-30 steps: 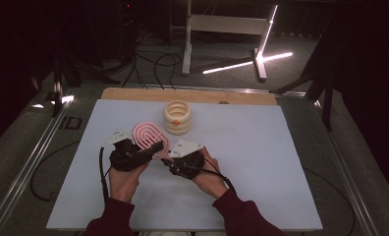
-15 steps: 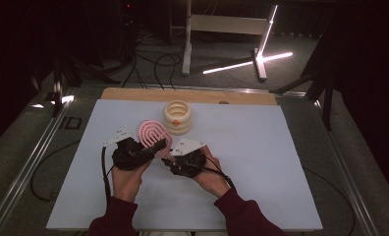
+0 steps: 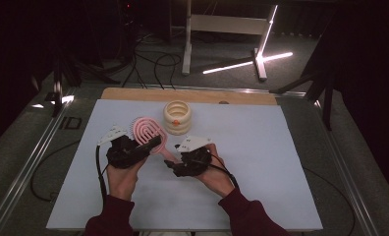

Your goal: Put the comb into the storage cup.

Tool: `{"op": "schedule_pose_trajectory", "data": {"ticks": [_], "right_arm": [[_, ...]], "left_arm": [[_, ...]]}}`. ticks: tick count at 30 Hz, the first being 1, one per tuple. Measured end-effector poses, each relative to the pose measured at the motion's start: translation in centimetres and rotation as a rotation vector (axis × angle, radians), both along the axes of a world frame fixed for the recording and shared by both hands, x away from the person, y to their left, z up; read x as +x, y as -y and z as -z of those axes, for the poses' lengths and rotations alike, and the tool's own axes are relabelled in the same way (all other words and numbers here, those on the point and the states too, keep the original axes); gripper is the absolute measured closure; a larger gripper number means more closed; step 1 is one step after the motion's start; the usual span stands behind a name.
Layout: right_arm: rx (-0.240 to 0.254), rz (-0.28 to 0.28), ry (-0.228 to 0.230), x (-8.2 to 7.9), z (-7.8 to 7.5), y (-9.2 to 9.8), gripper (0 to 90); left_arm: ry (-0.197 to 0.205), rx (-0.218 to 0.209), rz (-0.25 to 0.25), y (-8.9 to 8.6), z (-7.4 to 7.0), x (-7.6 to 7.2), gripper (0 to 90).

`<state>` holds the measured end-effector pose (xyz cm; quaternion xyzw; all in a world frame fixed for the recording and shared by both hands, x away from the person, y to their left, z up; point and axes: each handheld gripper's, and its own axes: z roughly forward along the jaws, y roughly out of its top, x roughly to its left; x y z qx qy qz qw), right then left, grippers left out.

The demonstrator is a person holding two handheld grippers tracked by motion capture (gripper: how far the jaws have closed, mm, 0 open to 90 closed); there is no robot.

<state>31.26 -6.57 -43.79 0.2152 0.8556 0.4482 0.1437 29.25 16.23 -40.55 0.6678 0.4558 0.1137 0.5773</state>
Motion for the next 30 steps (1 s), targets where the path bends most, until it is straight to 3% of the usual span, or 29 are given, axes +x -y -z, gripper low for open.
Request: {"op": "schedule_pose_trajectory", "data": {"ticks": [5,11,16,25,30], "right_arm": [[-0.014,0.046,0.035,-0.3,-0.2,0.7,23.5],[0.000,0.096,0.026,-0.1,-0.2,1.9,12.5],[0.004,0.108,0.027,-0.2,-0.2,2.4,10.3],[0.047,0.185,0.025,0.0,-0.3,5.6,8.9],[0.050,0.201,0.029,-0.2,-0.1,6.8,8.9]], "left_arm": [[0.004,0.004,-0.002,-0.1,-0.2,0.1,63.8],[0.007,0.005,-0.006,-0.2,-0.6,0.3,63.8],[0.010,0.009,-0.007,-0.3,-0.8,0.4,63.8],[0.021,0.017,-0.014,-0.6,-1.7,0.8,63.8],[0.024,0.017,-0.018,-0.8,-1.9,0.9,63.8]]}}
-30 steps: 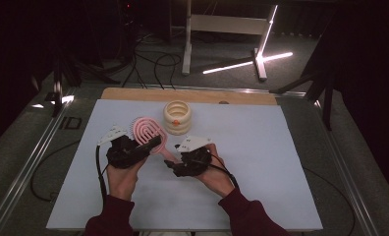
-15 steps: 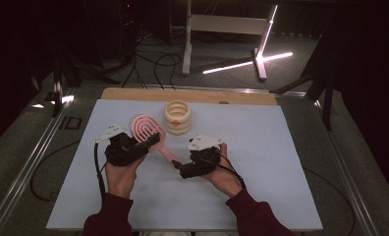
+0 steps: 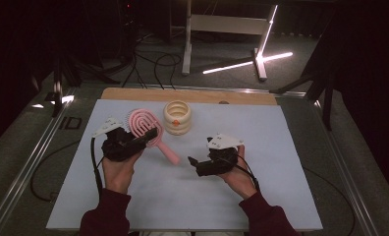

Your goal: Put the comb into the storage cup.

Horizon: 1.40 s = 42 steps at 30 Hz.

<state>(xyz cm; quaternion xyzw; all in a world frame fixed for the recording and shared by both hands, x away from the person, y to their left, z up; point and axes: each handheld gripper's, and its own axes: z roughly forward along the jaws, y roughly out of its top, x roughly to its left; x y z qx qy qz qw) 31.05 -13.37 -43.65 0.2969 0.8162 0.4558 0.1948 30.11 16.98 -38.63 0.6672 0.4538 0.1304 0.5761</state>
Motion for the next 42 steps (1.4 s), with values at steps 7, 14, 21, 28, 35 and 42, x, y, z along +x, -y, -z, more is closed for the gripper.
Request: {"op": "schedule_pose_trajectory", "data": {"ticks": [7,14,21,28,35,42], "right_arm": [[0.031,0.041,0.023,-0.4,-0.1,1.8,8.9],[0.073,0.079,0.057,-0.6,0.1,3.9,8.9],[0.087,0.108,0.071,-1.1,0.6,5.6,8.9],[0.099,0.134,0.079,-1.4,1.0,7.0,9.0],[0.114,0.165,0.095,-1.9,1.9,8.6,9.0],[0.119,0.184,0.117,-2.7,2.8,9.9,9.0]], "left_arm": [[0.005,0.003,-0.001,0.0,-0.3,0.2,63.8],[0.009,0.007,-0.007,-0.1,-0.6,0.4,63.8],[0.012,0.009,-0.013,-0.2,-0.8,0.5,63.8],[0.020,0.007,-0.016,-0.2,-1.1,0.6,63.7],[0.025,0.006,-0.019,-0.4,-1.6,1.1,63.8],[0.036,0.013,-0.016,-0.5,-2.1,1.4,63.8]]}}
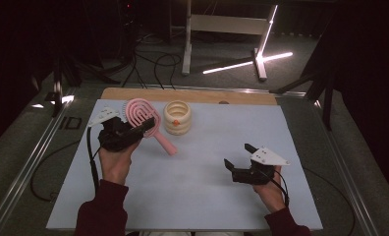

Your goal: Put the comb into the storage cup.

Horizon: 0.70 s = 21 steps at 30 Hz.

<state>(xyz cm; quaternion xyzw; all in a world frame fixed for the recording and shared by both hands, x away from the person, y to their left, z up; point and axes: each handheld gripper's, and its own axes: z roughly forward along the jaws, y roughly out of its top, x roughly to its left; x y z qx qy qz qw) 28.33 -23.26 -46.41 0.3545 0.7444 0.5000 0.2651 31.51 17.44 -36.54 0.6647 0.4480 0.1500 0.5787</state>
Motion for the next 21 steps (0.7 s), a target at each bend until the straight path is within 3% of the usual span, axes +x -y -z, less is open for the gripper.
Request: {"op": "schedule_pose_trajectory", "data": {"ticks": [8,21], "right_arm": [[-0.005,0.009,0.023,-0.6,0.6,0.7,9.0],[0.004,0.029,0.017,-0.8,1.2,1.5,9.1]], "left_arm": [[0.008,0.008,0.002,-0.1,-0.4,0.3,63.7],[0.016,0.027,0.001,0.0,-0.5,0.6,63.7]]}}
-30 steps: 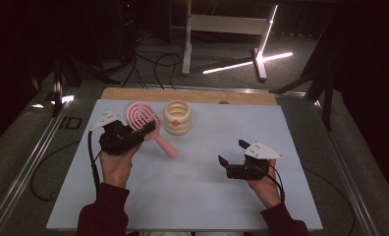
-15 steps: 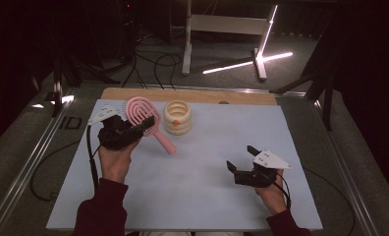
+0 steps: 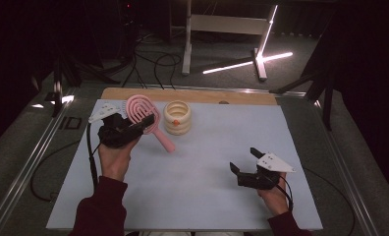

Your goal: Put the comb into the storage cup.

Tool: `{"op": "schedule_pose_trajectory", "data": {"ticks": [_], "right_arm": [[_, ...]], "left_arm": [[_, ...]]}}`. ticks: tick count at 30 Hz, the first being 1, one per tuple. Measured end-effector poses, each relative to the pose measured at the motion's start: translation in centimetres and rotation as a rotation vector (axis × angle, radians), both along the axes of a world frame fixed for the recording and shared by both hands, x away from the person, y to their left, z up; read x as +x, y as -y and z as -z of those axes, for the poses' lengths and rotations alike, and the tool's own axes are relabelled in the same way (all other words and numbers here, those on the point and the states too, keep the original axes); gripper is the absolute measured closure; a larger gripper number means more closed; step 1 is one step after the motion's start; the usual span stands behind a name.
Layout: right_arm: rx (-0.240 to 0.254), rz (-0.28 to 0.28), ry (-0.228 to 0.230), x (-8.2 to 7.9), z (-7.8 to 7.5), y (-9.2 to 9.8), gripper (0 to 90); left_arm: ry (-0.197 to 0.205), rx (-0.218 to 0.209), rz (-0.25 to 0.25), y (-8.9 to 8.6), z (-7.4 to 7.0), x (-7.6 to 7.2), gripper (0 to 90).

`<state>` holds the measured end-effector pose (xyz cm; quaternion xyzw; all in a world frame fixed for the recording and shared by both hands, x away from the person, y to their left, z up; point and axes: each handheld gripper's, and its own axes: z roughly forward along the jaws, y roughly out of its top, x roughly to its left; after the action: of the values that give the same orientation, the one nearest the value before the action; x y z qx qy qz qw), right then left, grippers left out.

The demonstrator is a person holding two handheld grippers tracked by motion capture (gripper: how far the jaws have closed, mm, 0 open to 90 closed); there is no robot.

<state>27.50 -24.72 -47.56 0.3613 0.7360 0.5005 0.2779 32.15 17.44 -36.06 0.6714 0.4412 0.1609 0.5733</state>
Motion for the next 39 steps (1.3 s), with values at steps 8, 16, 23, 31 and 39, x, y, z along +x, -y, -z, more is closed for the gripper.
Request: {"op": "schedule_pose_trajectory", "data": {"ticks": [8,16,23,31,39], "right_arm": [[0.000,0.003,-0.010,-0.1,0.2,0.1,9.1],[0.002,0.016,-0.008,-0.1,0.3,0.3,9.1],[0.004,0.021,0.000,-0.2,0.3,0.4,9.2],[0.005,0.026,0.000,-0.2,0.3,0.5,9.2],[0.008,0.027,-0.001,-0.2,0.3,0.5,9.3]], "left_arm": [[0.012,0.016,0.008,0.3,-0.3,0.3,63.7],[0.027,0.022,0.002,0.3,-0.9,0.6,63.7],[0.035,0.034,0.001,0.3,-1.3,0.9,63.7],[0.040,0.043,0.004,0.7,-1.6,1.2,63.7],[0.051,0.061,0.007,0.8,-2.1,1.5,63.7]]}}
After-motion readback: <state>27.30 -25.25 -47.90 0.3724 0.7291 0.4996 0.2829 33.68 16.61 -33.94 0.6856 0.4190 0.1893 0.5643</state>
